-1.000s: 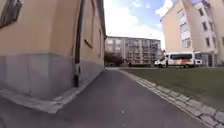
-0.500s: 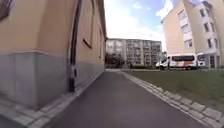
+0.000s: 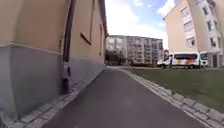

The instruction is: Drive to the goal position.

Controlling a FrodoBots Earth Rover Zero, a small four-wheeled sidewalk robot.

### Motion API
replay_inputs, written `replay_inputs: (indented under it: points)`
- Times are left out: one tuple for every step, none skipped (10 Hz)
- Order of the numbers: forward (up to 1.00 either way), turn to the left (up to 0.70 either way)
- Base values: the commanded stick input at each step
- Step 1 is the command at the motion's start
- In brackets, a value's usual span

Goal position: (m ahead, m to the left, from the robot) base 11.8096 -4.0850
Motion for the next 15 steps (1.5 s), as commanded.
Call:
replay_inputs:
  points:
    - [0.85, 0.01]
    - [0.85, 0.01]
    - [0.85, 0.01]
    - [0.85, 0.01]
    - [0.85, 0.01]
    - [0.85, 0.01]
    - [0.85, 0.01]
    - [0.85, 0.01]
    - [0.85, 0.01]
    - [0.85, 0.01]
    - [0.85, 0.01]
    - [0.85, 0.01]
    - [0.85, 0.01]
    - [0.85, 0.01]
    - [0.85, 0.01]
